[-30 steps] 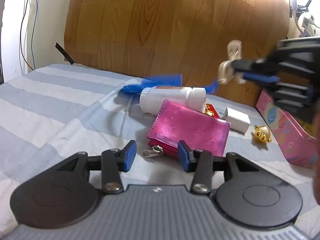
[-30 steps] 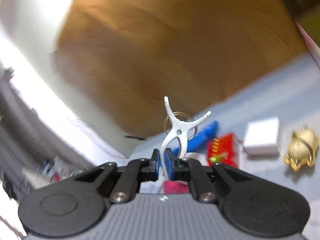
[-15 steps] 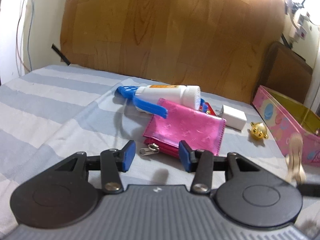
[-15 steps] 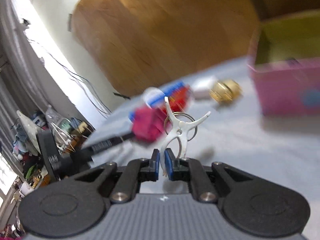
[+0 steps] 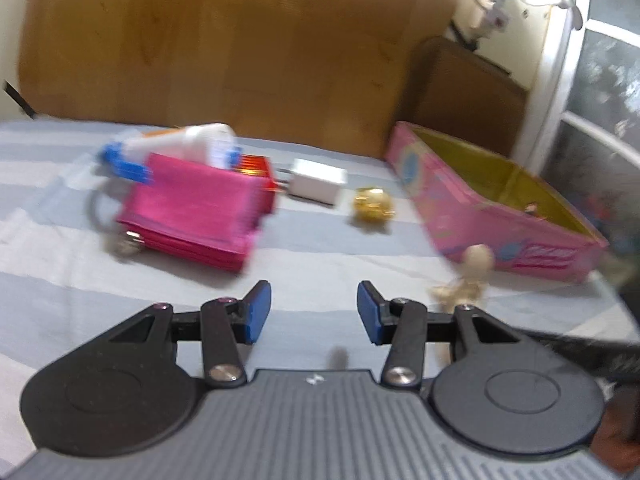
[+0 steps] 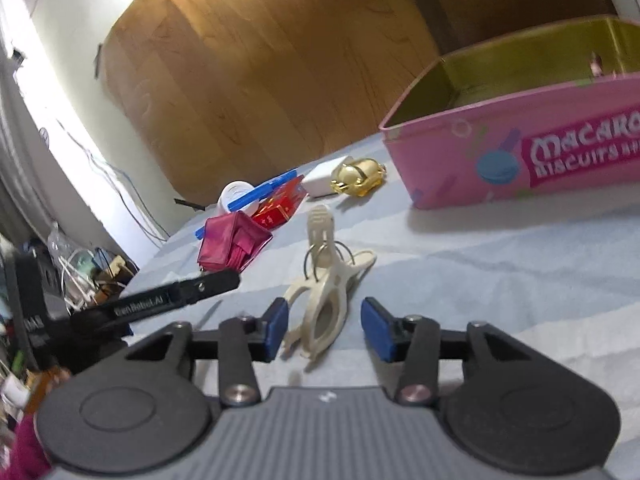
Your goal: Organize rigid objects
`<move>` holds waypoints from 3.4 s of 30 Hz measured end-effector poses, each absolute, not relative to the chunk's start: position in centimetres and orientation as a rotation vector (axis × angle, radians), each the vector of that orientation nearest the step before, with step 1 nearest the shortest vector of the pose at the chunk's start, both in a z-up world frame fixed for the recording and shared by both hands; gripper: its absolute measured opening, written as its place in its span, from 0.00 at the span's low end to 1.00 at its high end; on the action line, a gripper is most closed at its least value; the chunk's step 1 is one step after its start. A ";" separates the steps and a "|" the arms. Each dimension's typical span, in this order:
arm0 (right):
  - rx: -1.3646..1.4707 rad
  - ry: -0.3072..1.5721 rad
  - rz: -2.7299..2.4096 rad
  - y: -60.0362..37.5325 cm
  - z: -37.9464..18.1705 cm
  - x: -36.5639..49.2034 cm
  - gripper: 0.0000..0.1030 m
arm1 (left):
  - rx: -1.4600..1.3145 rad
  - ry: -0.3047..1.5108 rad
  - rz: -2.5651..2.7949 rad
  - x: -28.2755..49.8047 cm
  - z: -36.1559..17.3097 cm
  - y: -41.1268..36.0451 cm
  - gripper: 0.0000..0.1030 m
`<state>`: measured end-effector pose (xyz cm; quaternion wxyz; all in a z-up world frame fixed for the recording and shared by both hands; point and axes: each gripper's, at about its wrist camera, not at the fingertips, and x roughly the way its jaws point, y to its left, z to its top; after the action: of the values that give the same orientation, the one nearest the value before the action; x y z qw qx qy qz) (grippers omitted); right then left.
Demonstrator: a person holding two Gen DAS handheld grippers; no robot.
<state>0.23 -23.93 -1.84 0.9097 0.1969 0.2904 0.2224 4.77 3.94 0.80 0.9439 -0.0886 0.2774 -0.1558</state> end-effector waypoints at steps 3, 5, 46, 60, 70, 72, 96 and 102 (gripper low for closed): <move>0.366 0.577 0.457 -23.5 -1.6 -0.2 0.45 | -0.217 0.590 -0.343 5.0 0.0 3.2 0.51; 0.345 0.564 0.461 -23.4 -1.5 -0.5 0.45 | -0.220 0.589 -0.337 5.0 -0.5 3.0 0.52; -0.013 0.297 0.296 -20.5 2.8 -2.0 0.28 | -0.191 0.539 -0.684 8.0 6.0 -4.9 0.31; 0.080 0.229 -0.037 -28.6 2.4 6.3 0.33 | -0.117 0.527 -0.578 16.8 6.7 -14.6 0.56; 0.122 0.201 -0.074 -29.4 2.0 5.9 0.38 | -0.114 0.488 -0.493 13.4 6.4 -11.7 0.56; 0.132 0.188 -0.076 -29.6 1.8 5.6 0.38 | -0.113 0.470 -0.470 12.1 6.4 -9.9 0.56; -0.035 0.473 0.530 -11.3 1.4 7.0 0.42 | -0.288 0.564 -0.181 13.1 1.5 12.7 0.80; -0.181 0.520 0.556 -5.7 0.2 9.0 0.47 | -0.307 0.597 -0.224 14.3 0.7 12.9 0.77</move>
<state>9.03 -5.74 0.17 0.9244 -0.0880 0.2534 0.2711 14.27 12.88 0.68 0.9381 -0.1505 0.2923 -0.1095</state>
